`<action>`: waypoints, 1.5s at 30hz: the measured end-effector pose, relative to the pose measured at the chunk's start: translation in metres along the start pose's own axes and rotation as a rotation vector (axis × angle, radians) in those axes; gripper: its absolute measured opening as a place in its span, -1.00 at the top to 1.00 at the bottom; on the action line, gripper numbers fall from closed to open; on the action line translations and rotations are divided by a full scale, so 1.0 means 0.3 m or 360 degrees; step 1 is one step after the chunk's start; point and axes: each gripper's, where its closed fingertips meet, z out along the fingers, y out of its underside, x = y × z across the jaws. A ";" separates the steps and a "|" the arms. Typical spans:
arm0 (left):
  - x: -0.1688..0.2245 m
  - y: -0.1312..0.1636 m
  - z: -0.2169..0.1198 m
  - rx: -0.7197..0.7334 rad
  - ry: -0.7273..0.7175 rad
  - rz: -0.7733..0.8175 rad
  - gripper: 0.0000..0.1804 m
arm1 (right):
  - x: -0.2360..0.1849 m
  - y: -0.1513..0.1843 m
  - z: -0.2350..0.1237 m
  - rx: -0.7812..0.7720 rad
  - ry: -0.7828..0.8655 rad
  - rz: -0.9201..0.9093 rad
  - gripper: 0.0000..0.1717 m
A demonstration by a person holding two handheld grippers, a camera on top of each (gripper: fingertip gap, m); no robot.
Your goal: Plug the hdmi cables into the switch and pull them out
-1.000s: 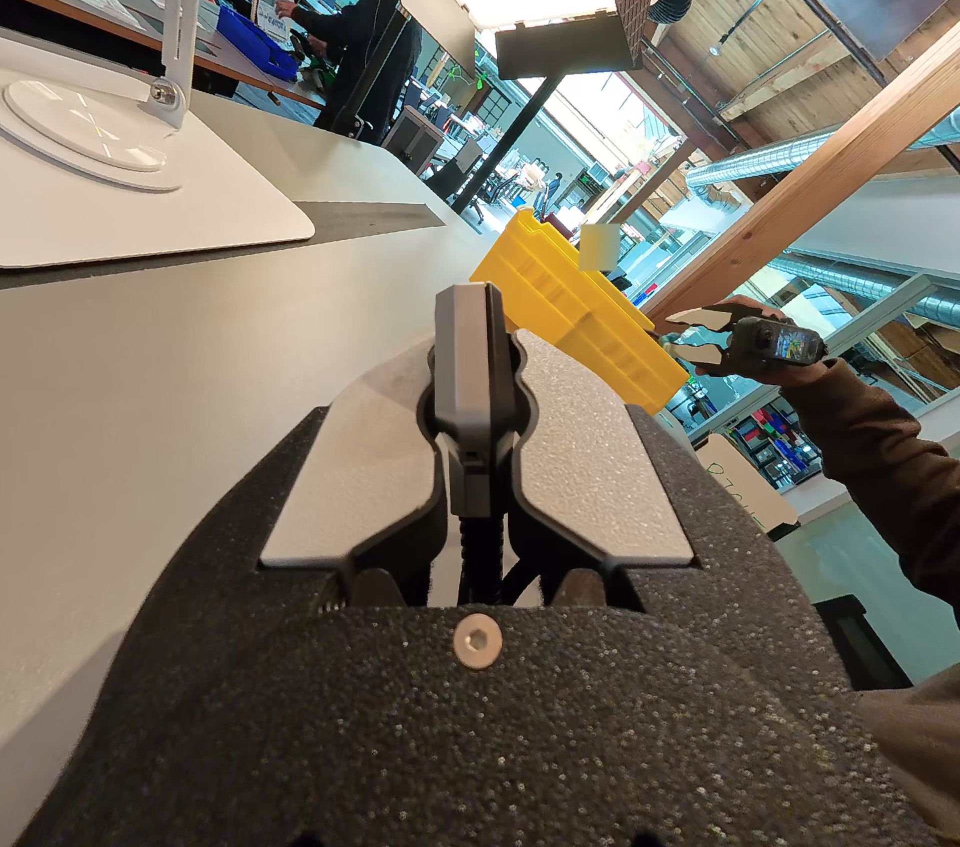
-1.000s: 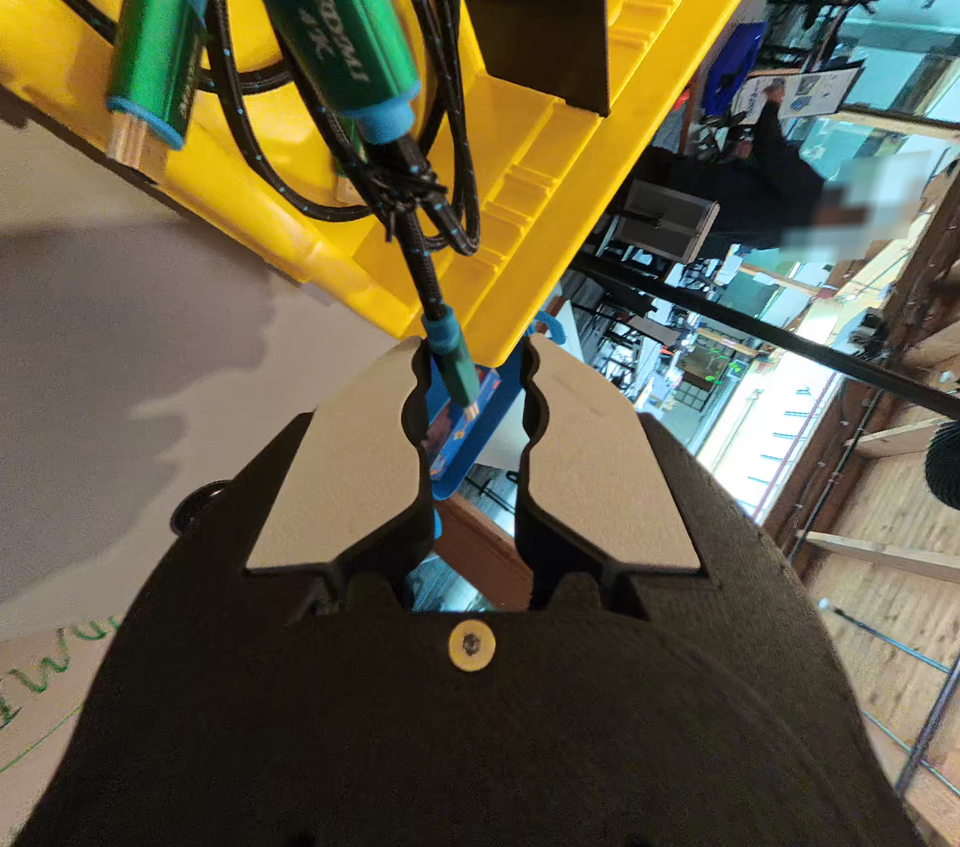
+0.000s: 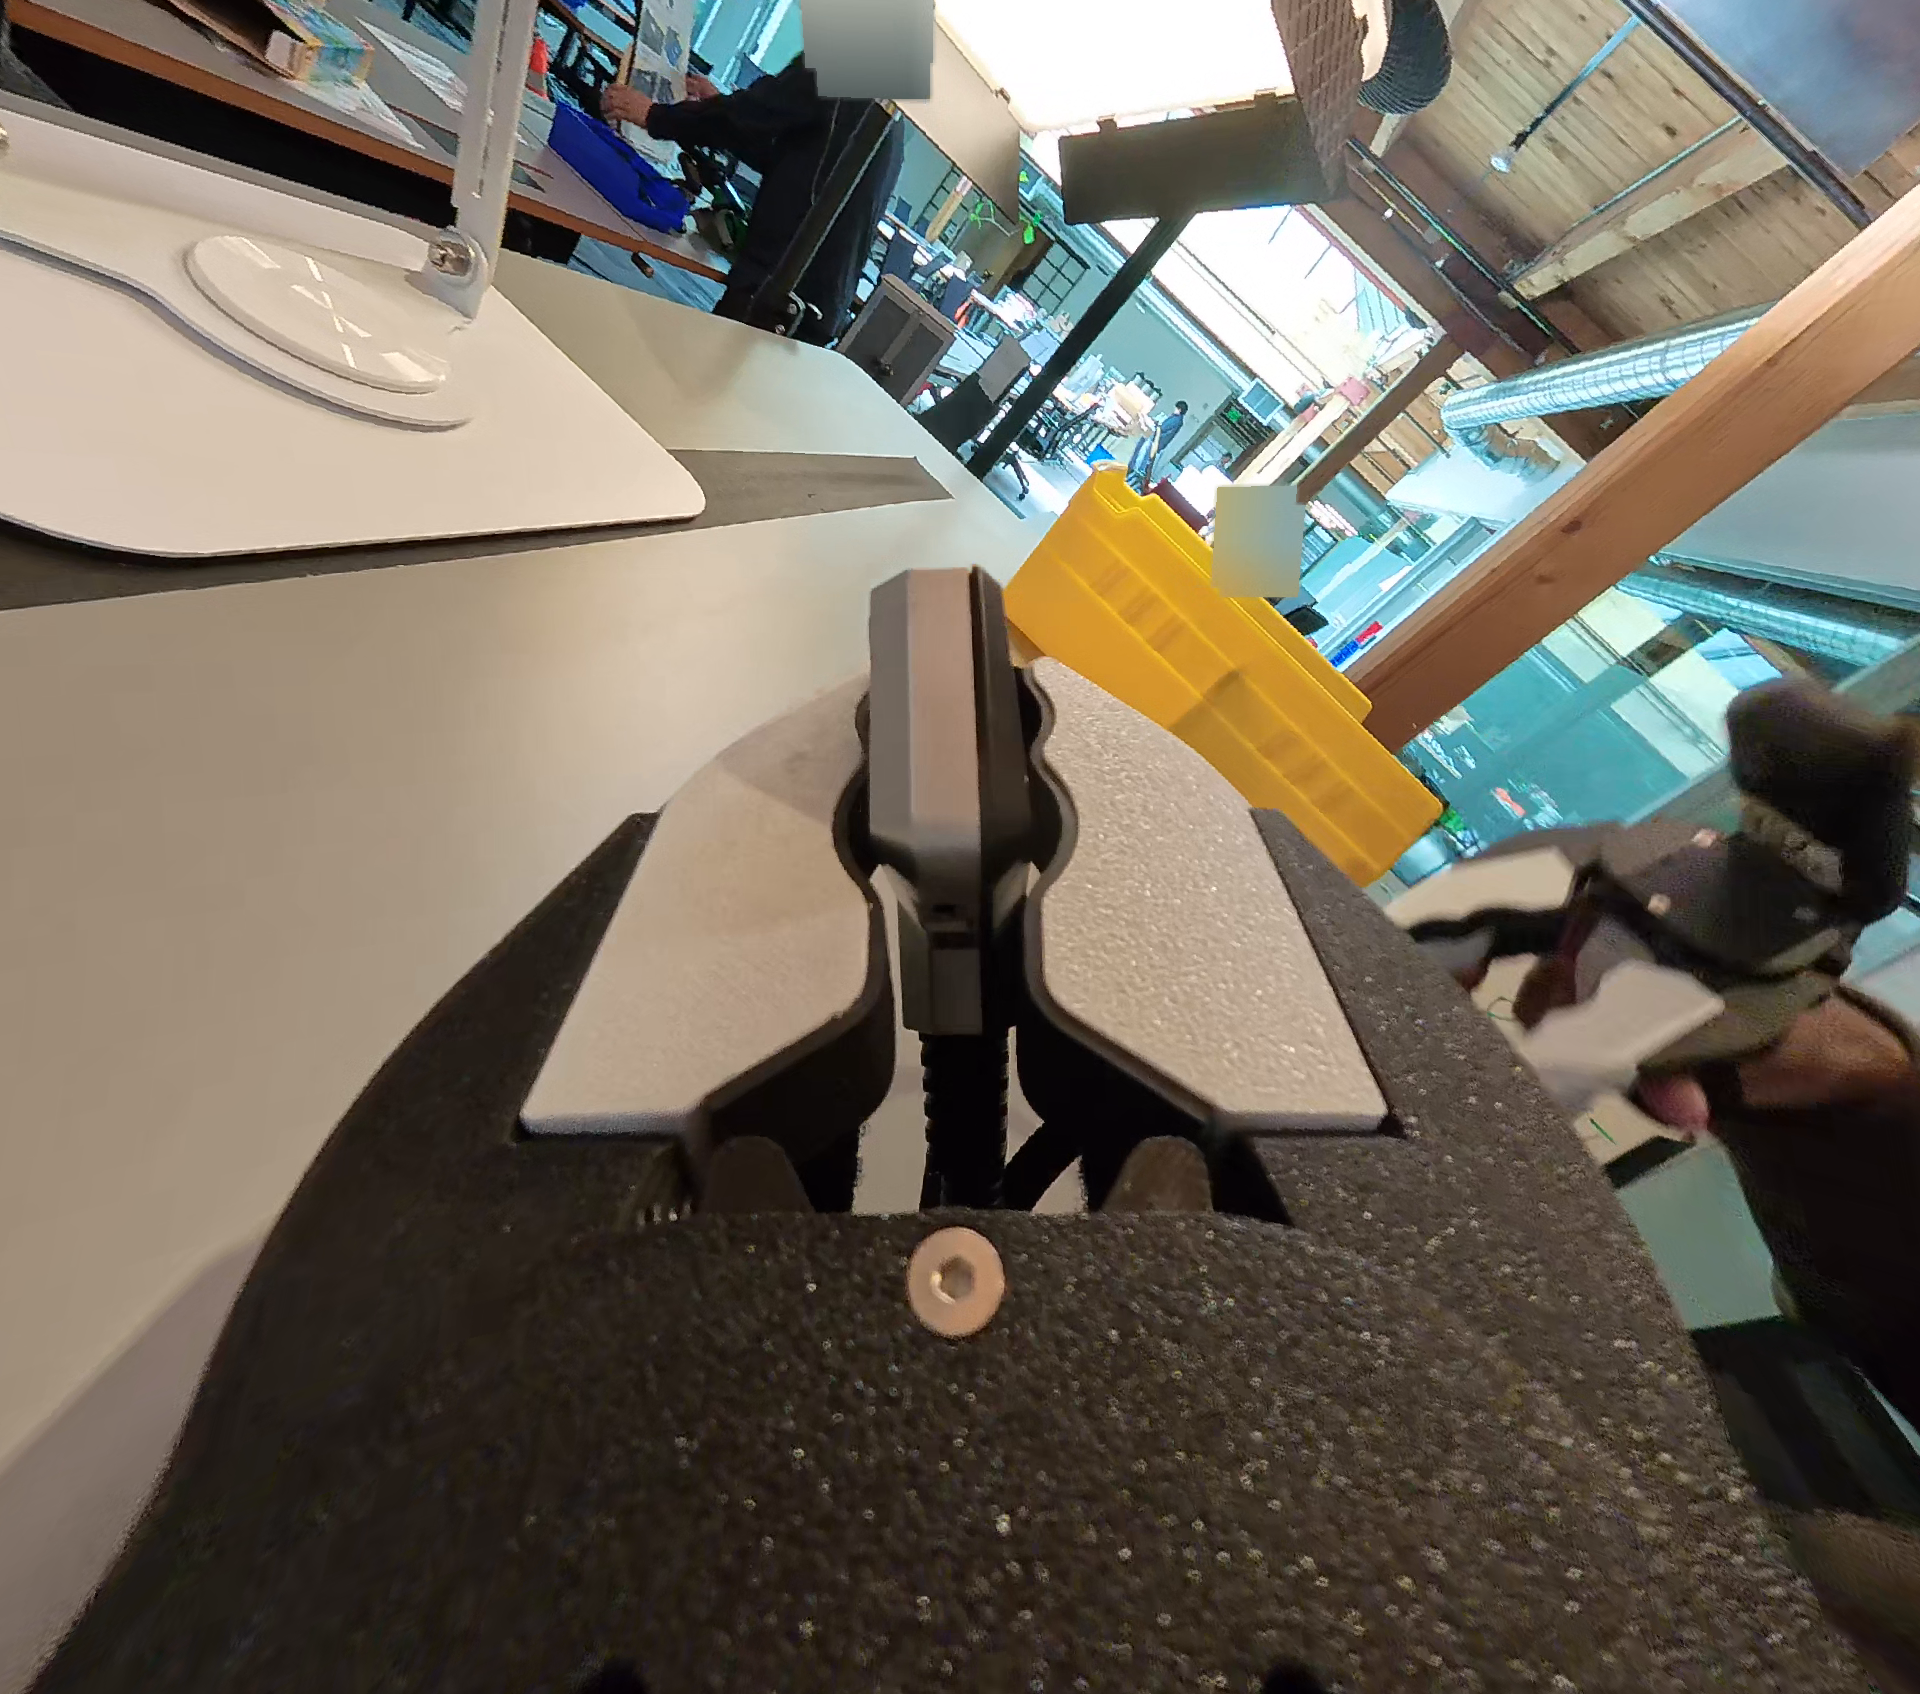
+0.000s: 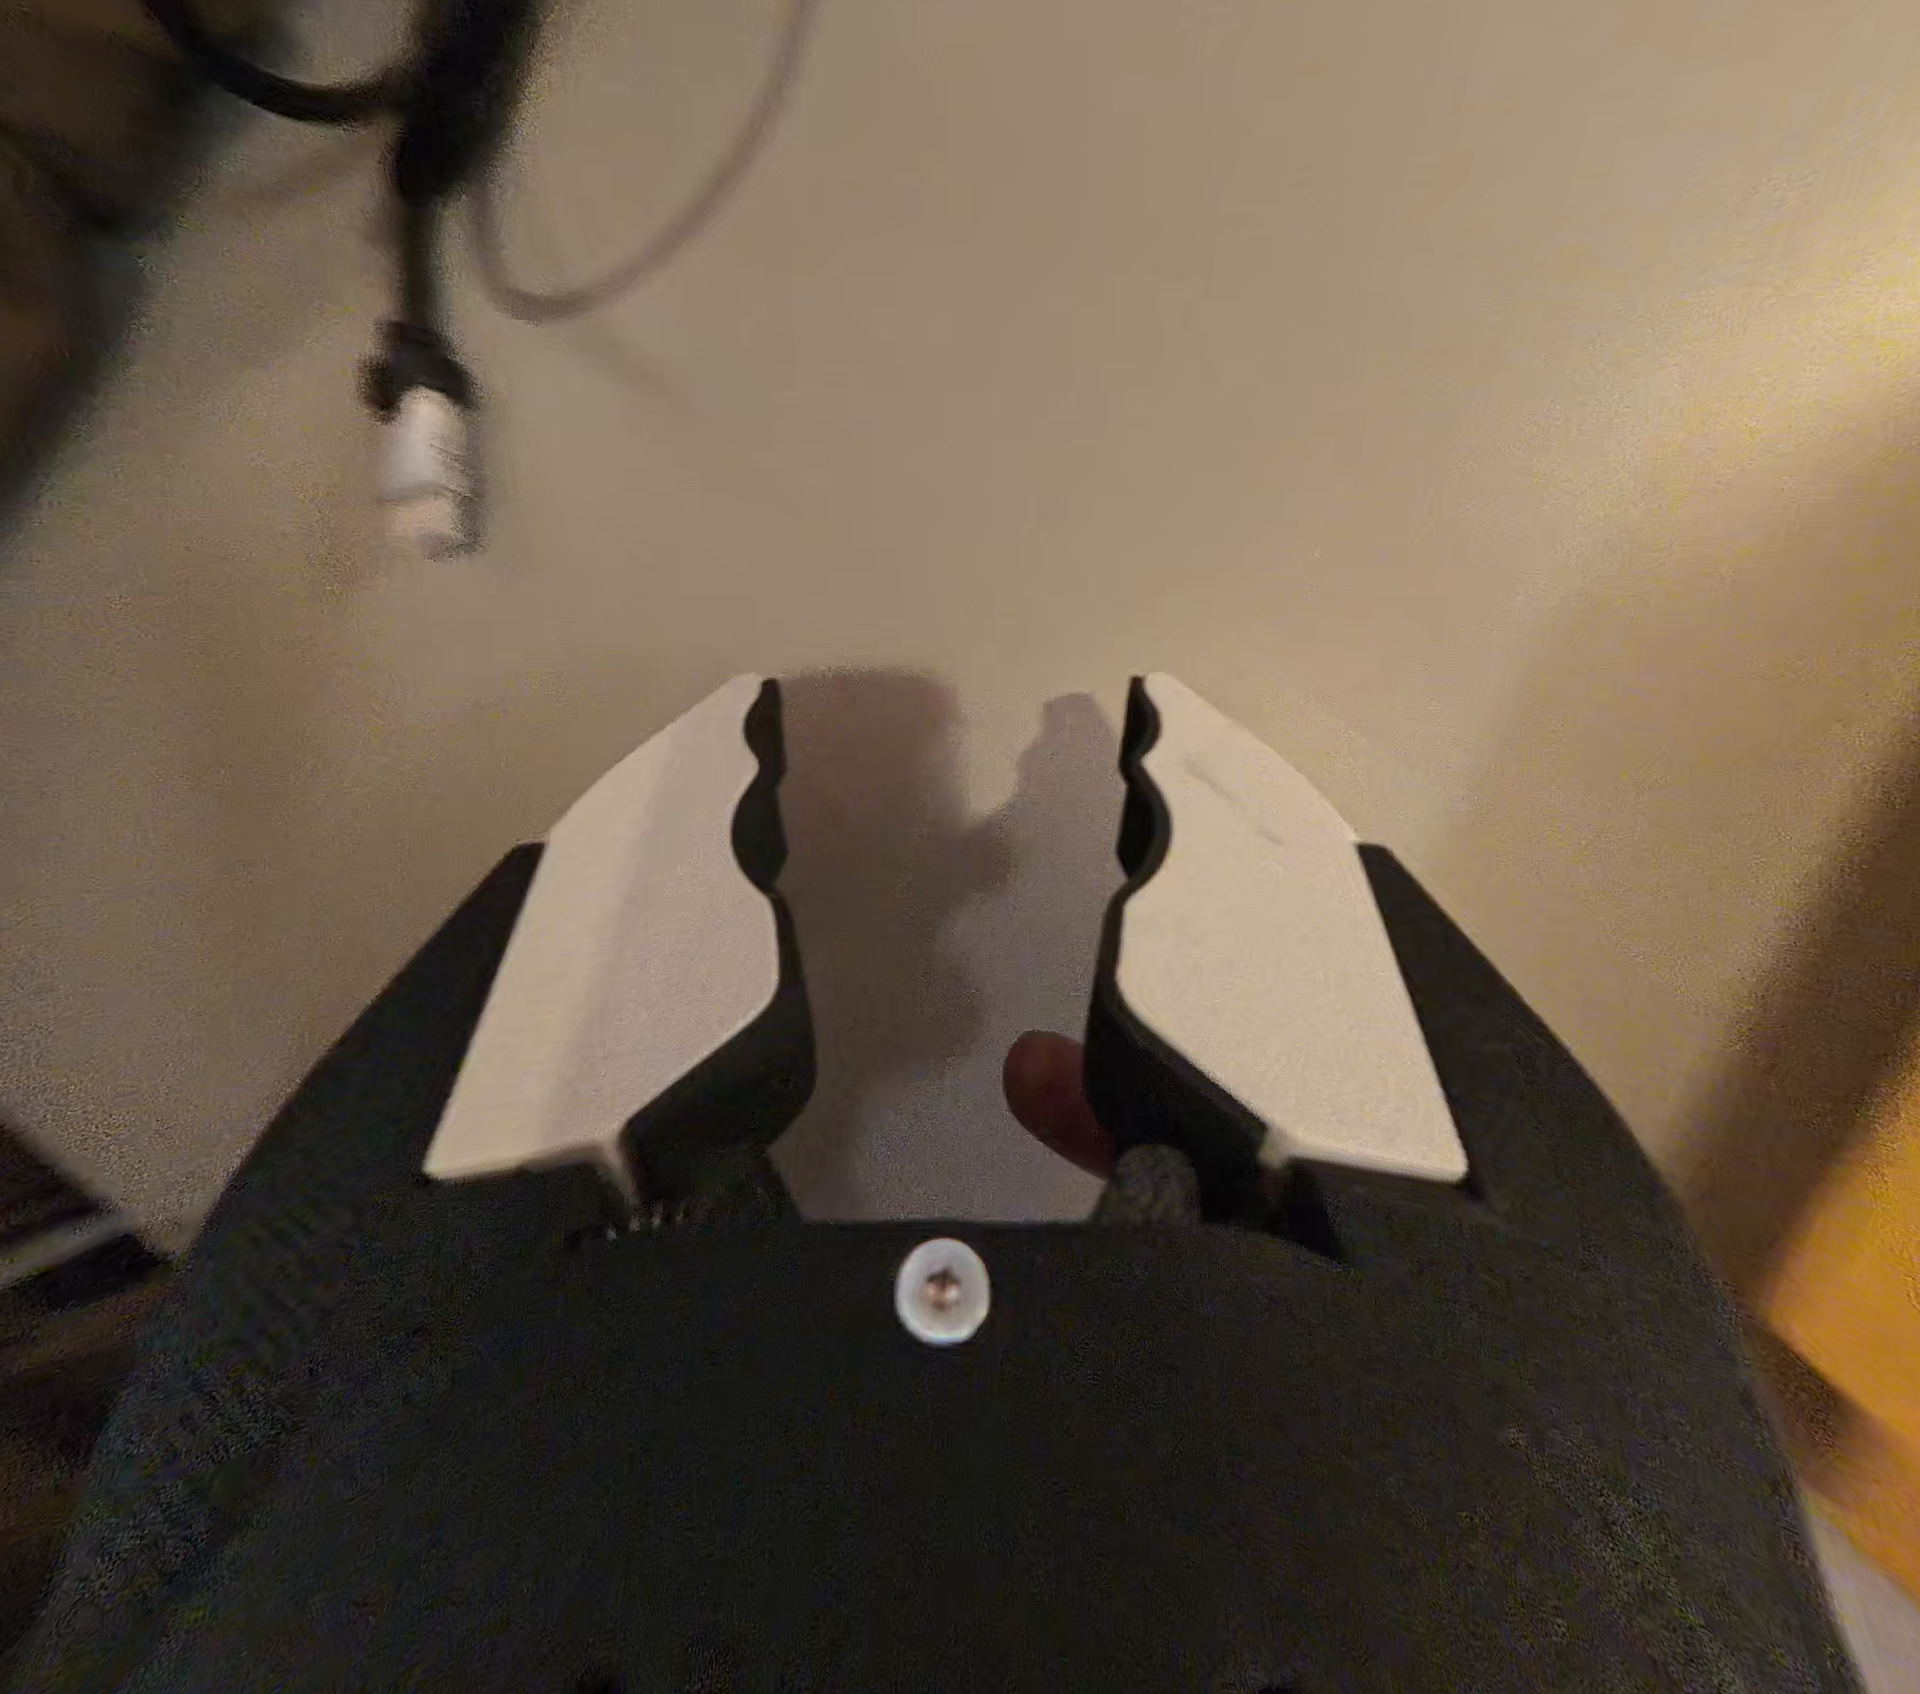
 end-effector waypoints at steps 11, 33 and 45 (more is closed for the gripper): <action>-0.025 -0.046 -0.005 0.0234 -0.0159 -0.0004 0.75 | -0.357 -0.324 0.348 0.0288 -0.0579 0.0339 -0.20; 0.010 -0.038 0.013 0.0201 0.0102 -0.0196 0.35 | 0.265 -0.617 -0.456 0.0738 0.0048 -0.0086 1.00; 0.014 -0.033 0.014 0.0184 0.0115 -0.0207 0.39 | 0.668 -0.731 -0.812 0.0797 0.0414 -0.0397 0.99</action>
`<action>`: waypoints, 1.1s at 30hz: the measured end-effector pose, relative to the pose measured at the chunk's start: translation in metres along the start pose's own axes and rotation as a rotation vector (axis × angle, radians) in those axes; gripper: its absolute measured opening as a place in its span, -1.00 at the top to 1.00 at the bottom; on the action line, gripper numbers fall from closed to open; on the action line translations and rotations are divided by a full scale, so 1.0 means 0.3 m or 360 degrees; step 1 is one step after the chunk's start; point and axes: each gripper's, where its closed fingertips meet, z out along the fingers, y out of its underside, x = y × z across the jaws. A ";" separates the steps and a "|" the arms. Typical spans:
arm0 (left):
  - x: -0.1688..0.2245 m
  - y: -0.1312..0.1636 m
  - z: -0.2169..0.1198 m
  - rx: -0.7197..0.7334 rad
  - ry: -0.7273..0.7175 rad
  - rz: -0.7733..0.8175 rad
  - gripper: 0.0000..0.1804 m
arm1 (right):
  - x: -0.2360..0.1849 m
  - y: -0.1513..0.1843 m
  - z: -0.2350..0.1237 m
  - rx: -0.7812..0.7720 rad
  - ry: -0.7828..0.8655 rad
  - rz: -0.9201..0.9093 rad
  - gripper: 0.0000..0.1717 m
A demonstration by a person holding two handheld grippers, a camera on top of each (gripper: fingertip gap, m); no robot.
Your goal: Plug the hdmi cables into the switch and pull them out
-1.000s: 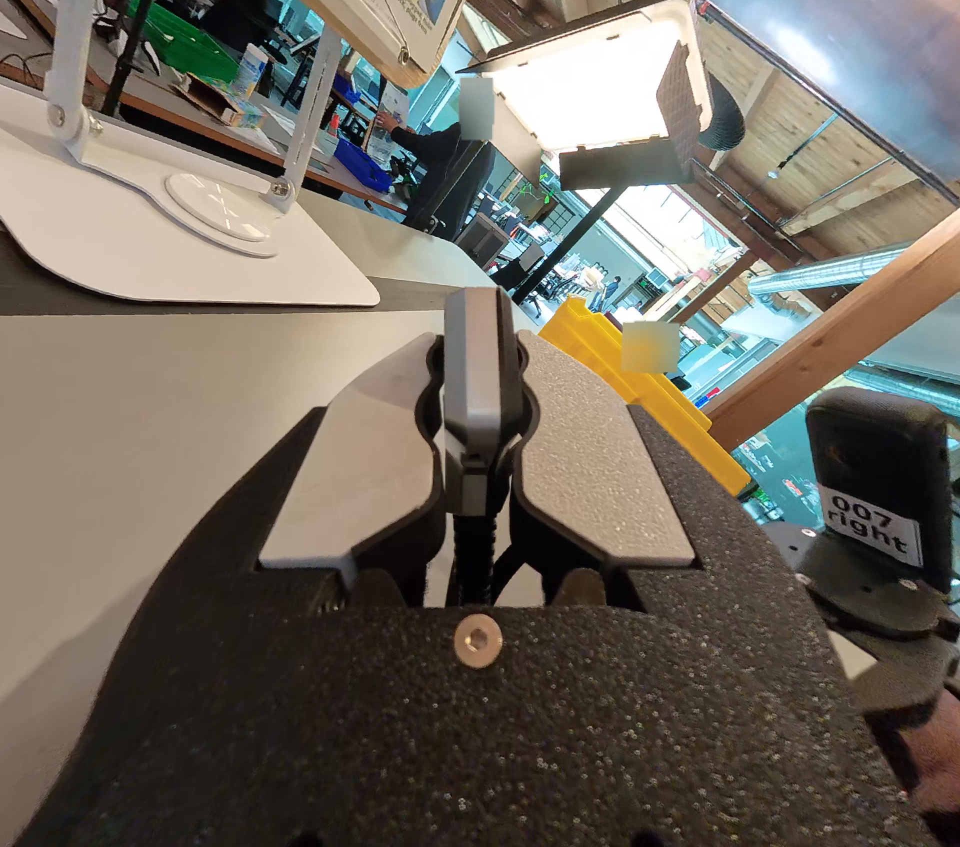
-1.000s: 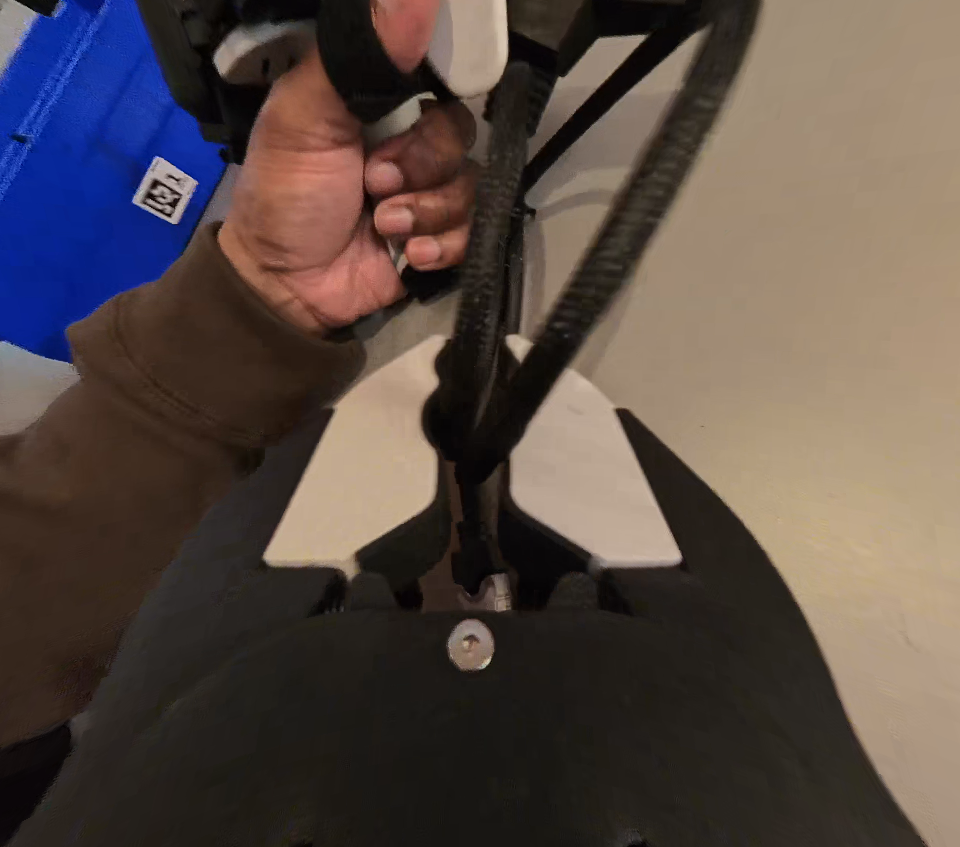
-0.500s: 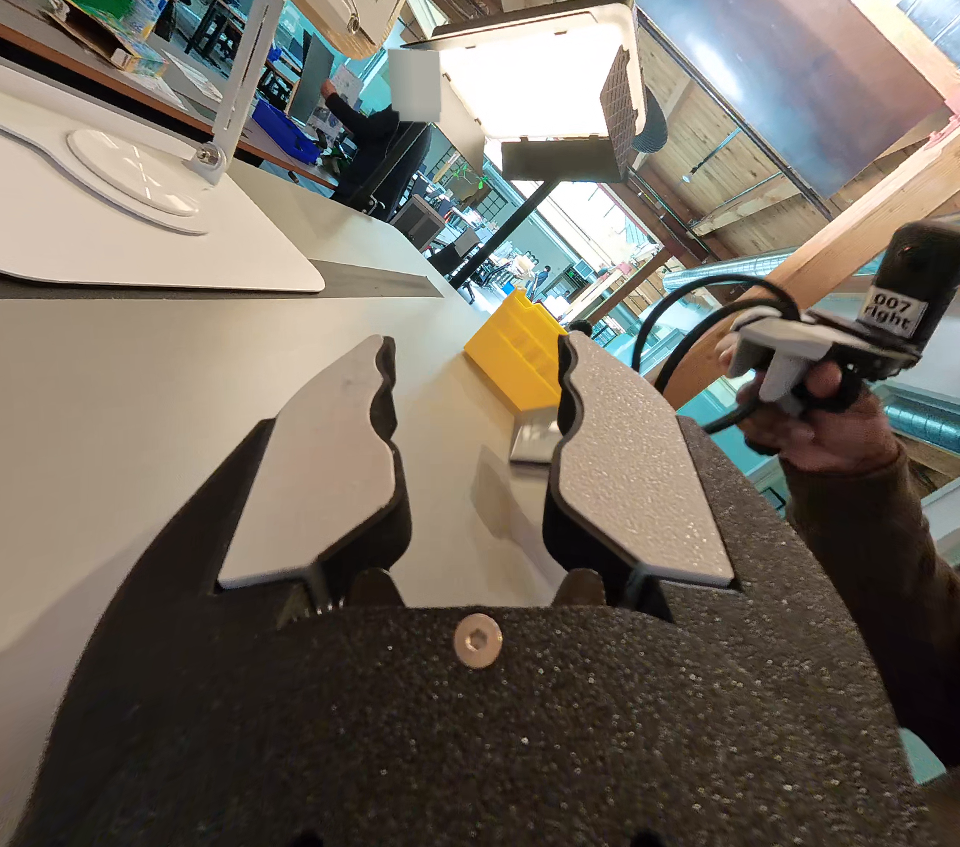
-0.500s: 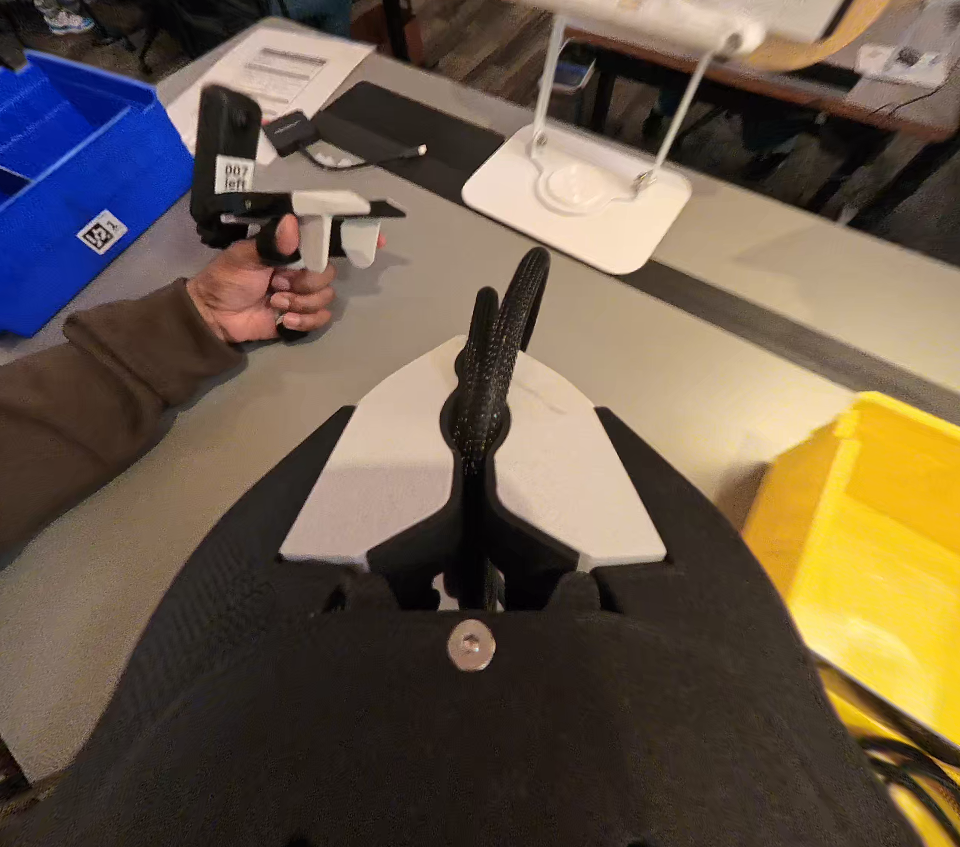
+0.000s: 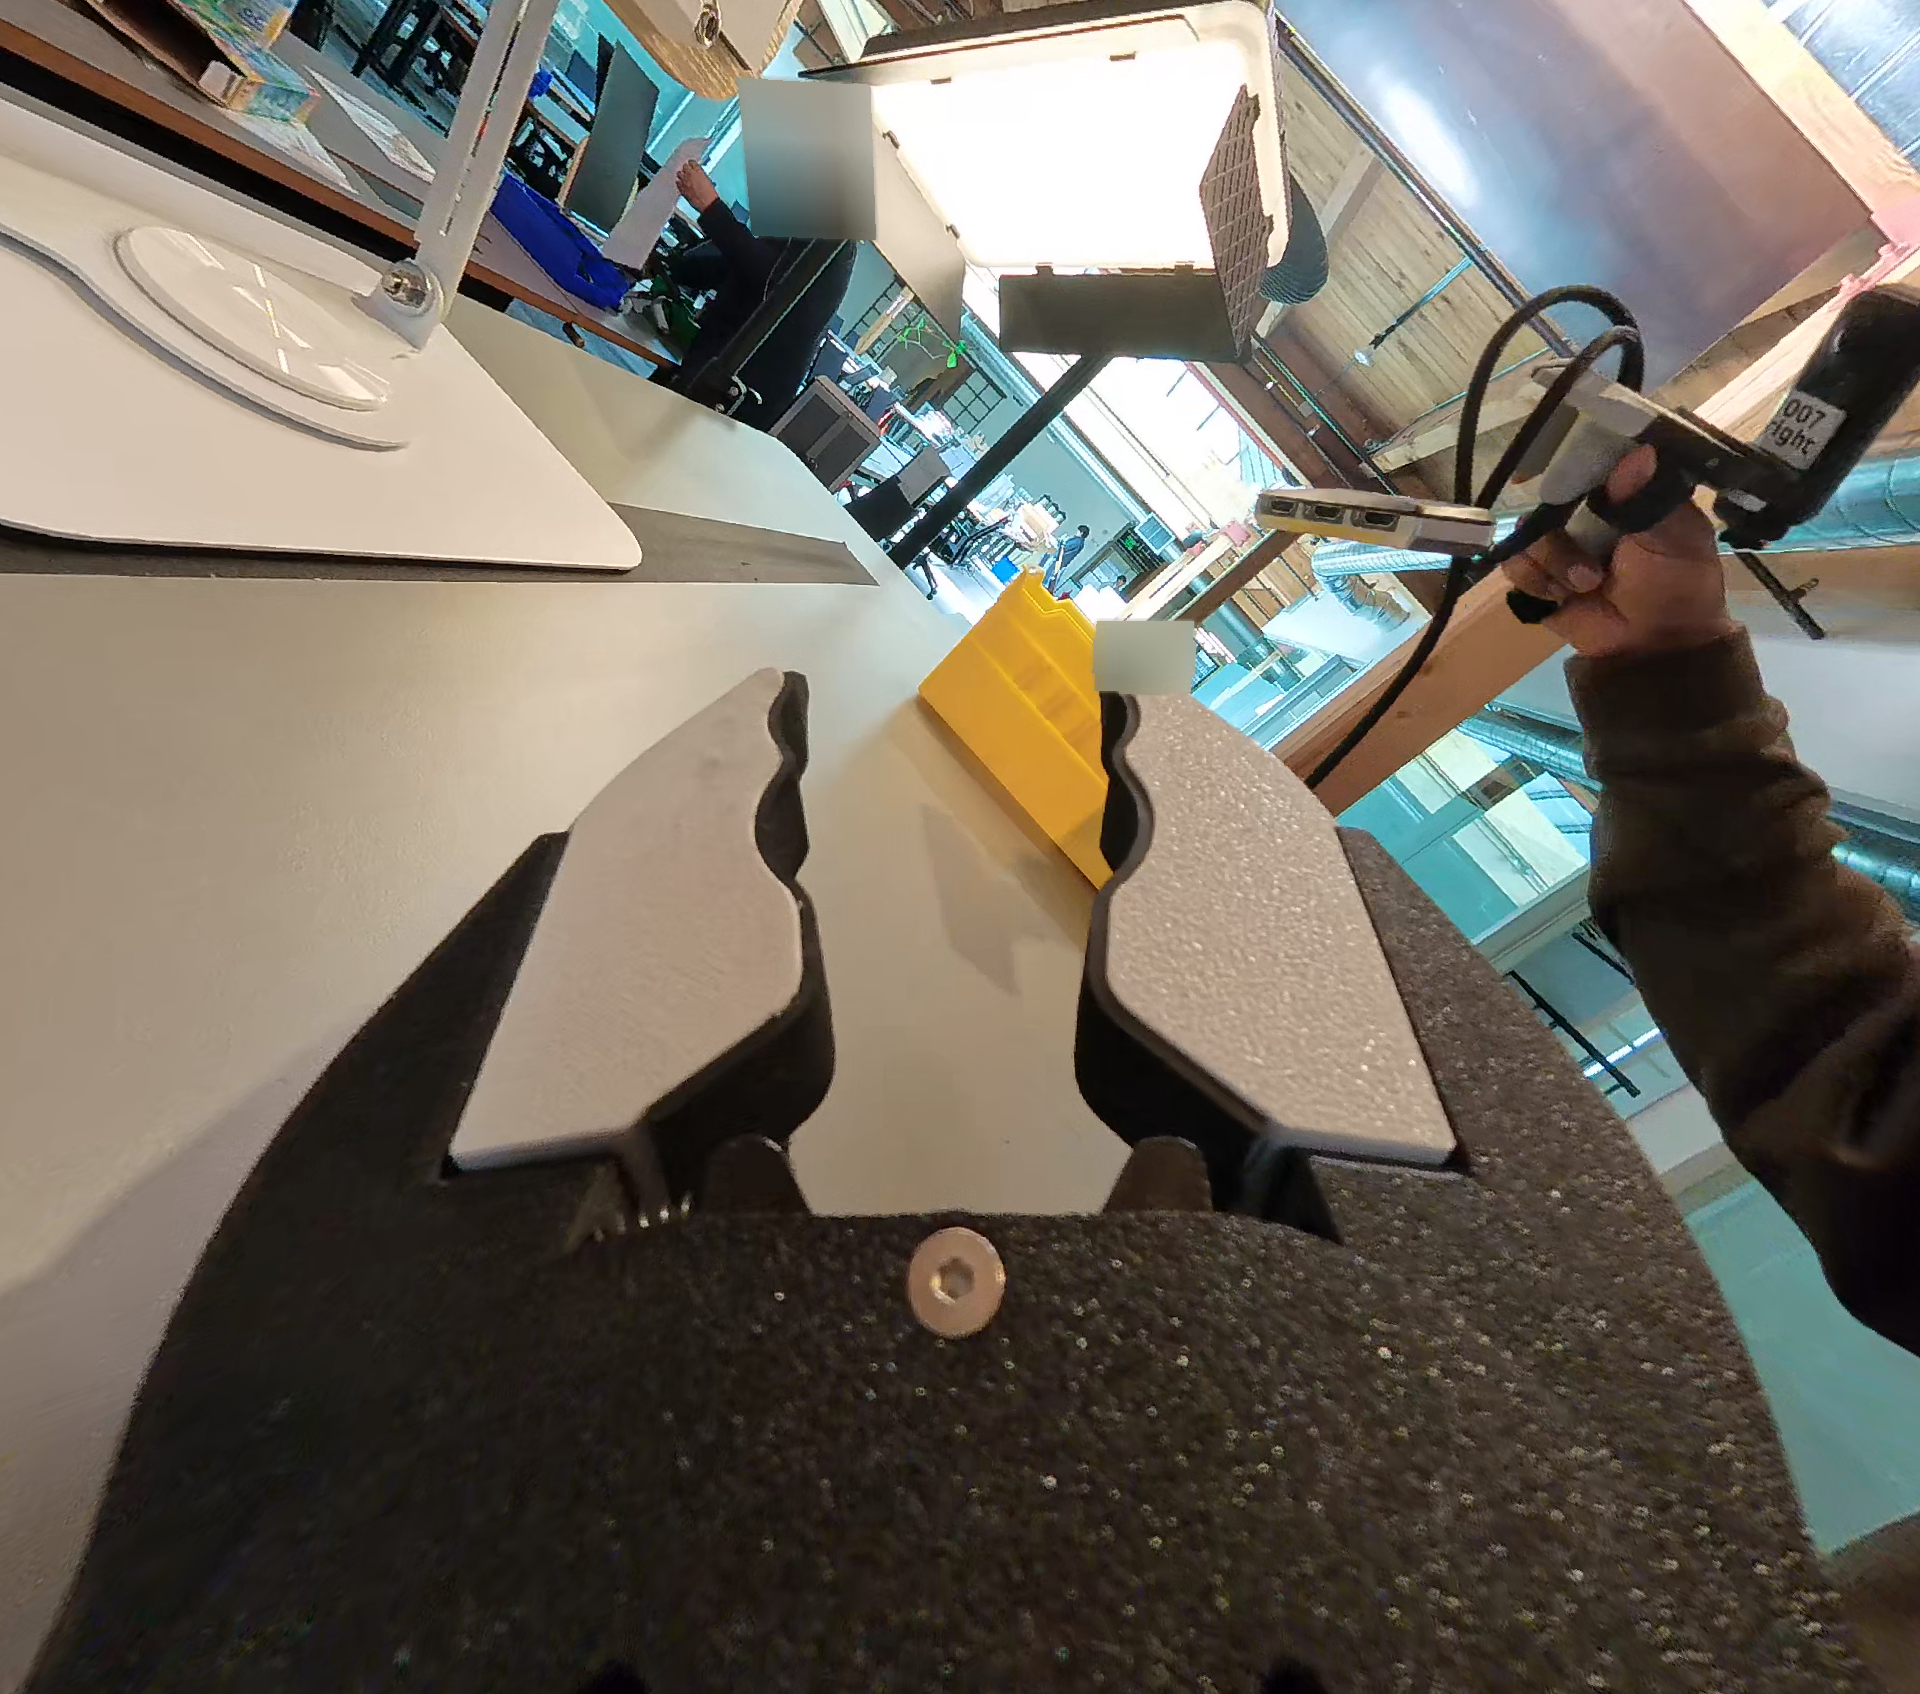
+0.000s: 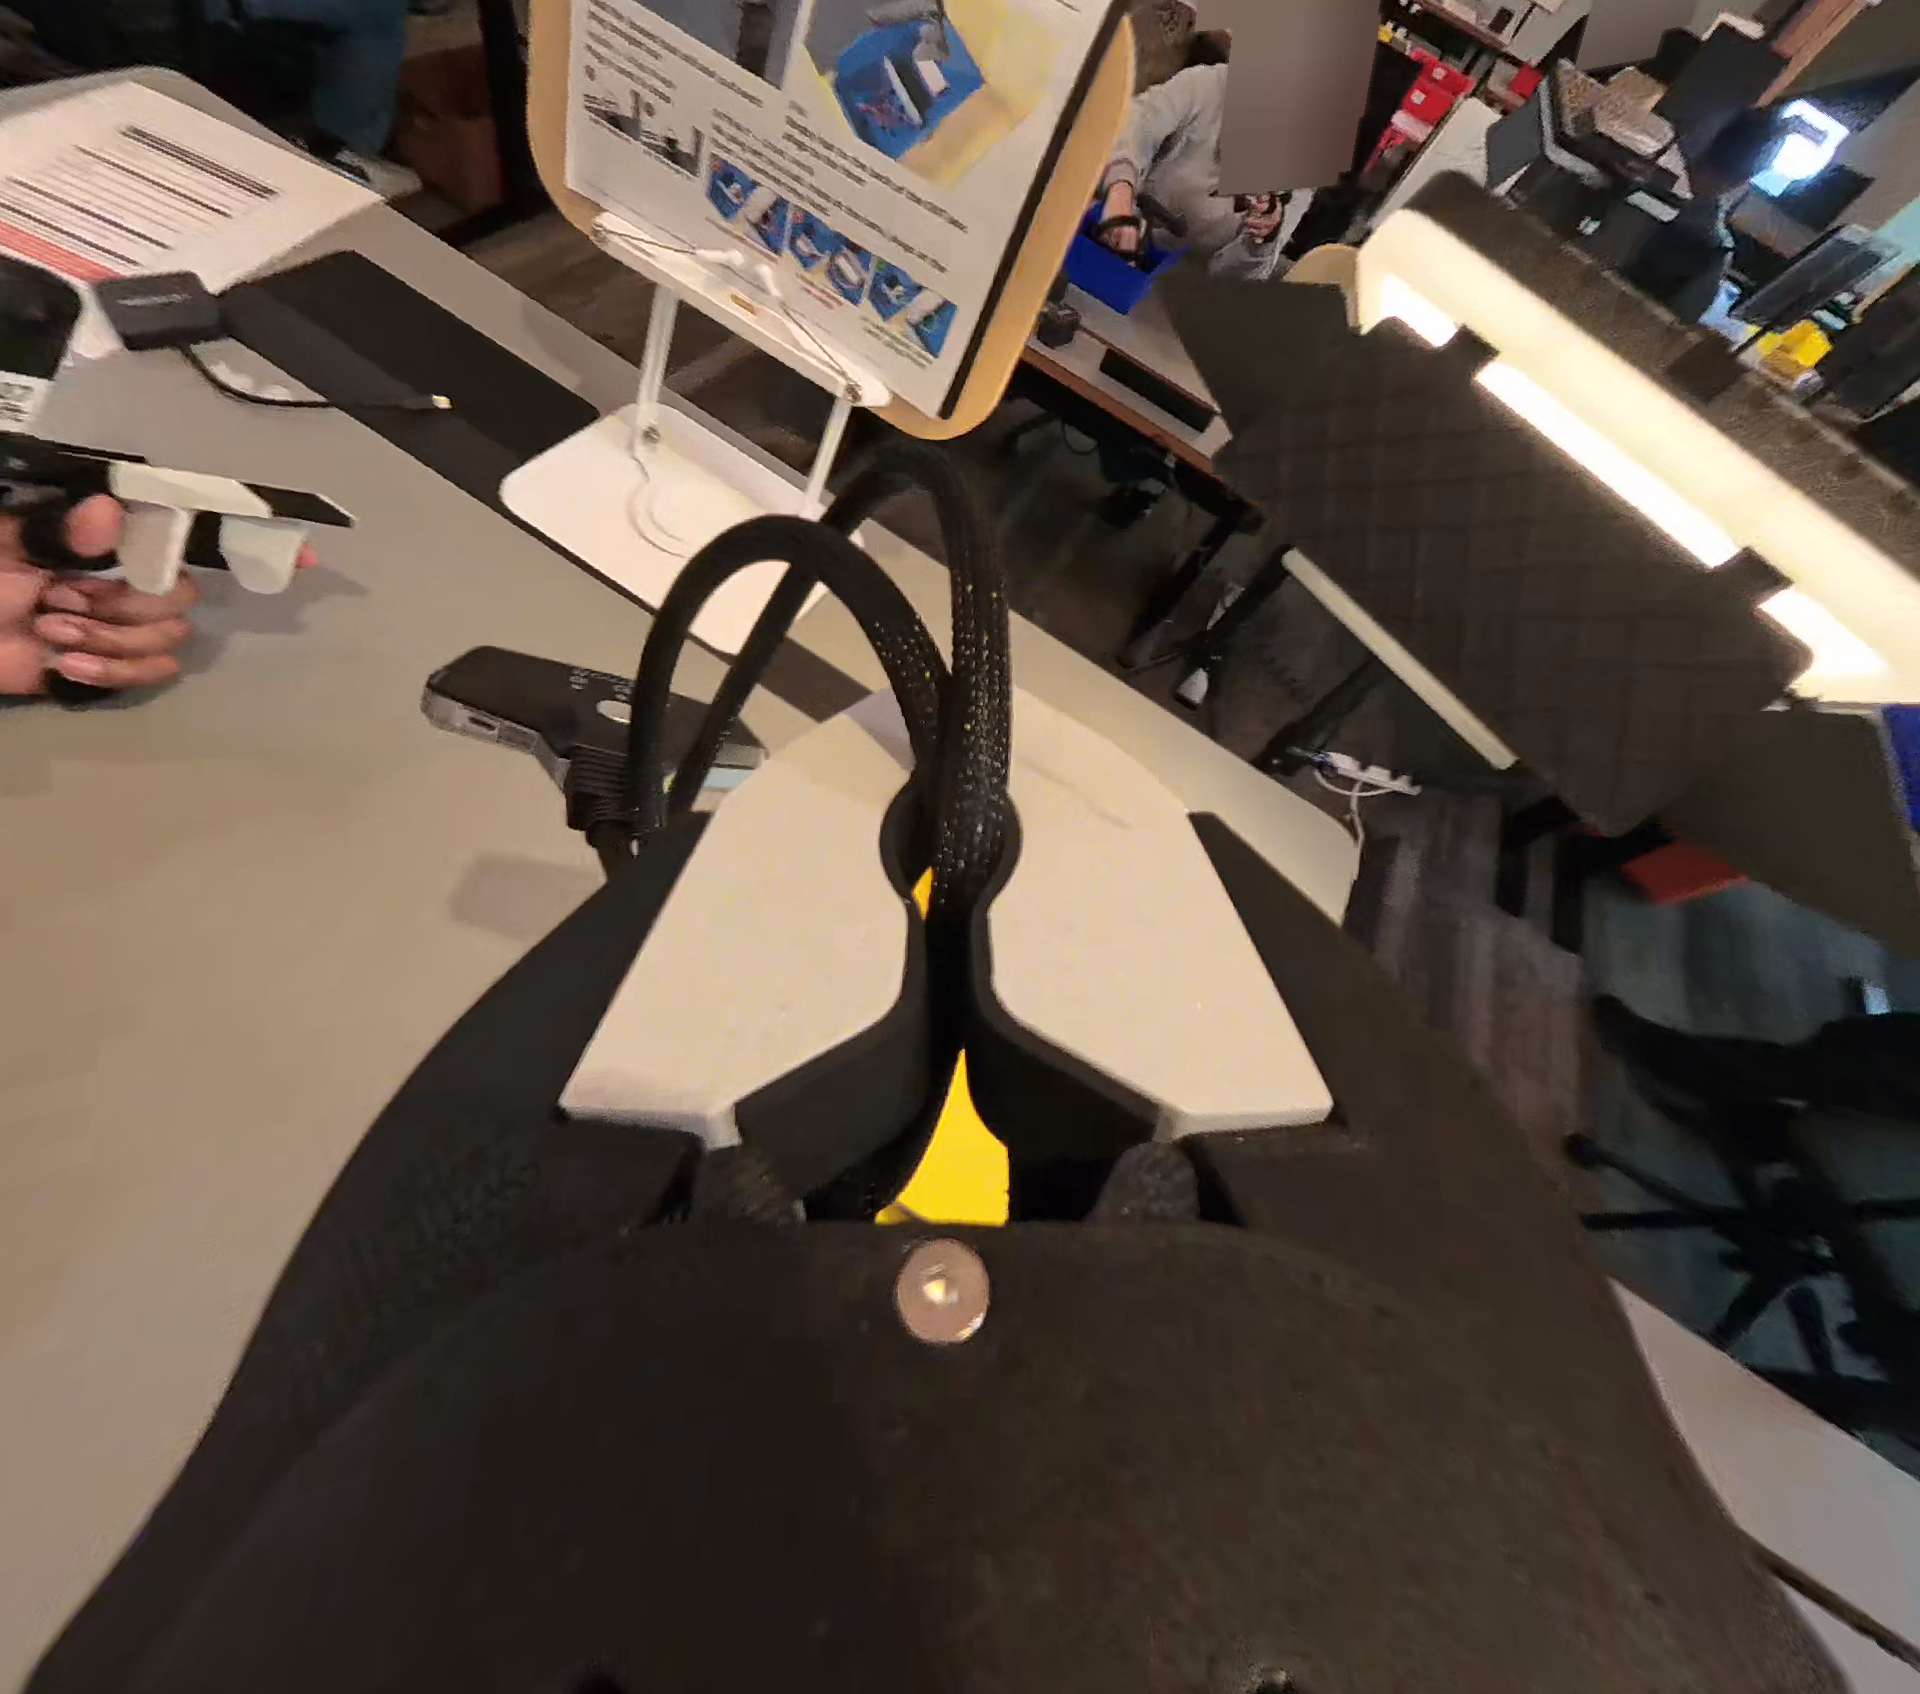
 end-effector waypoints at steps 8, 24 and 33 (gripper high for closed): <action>-0.001 -0.002 -0.003 0.0008 0.0005 -0.0015 0.41 | 0.106 -0.115 -0.020 0.0162 0.0048 -0.0183 1.00; -0.003 -0.007 -0.004 0.0013 0.0018 -0.0040 0.43 | 0.181 0.584 0.279 -0.0218 0.0159 0.0066 1.00; -0.003 -0.001 0.000 -0.0004 0.0015 -0.0032 0.43 | 0.137 1.009 0.261 -0.1288 0.0038 0.0009 0.99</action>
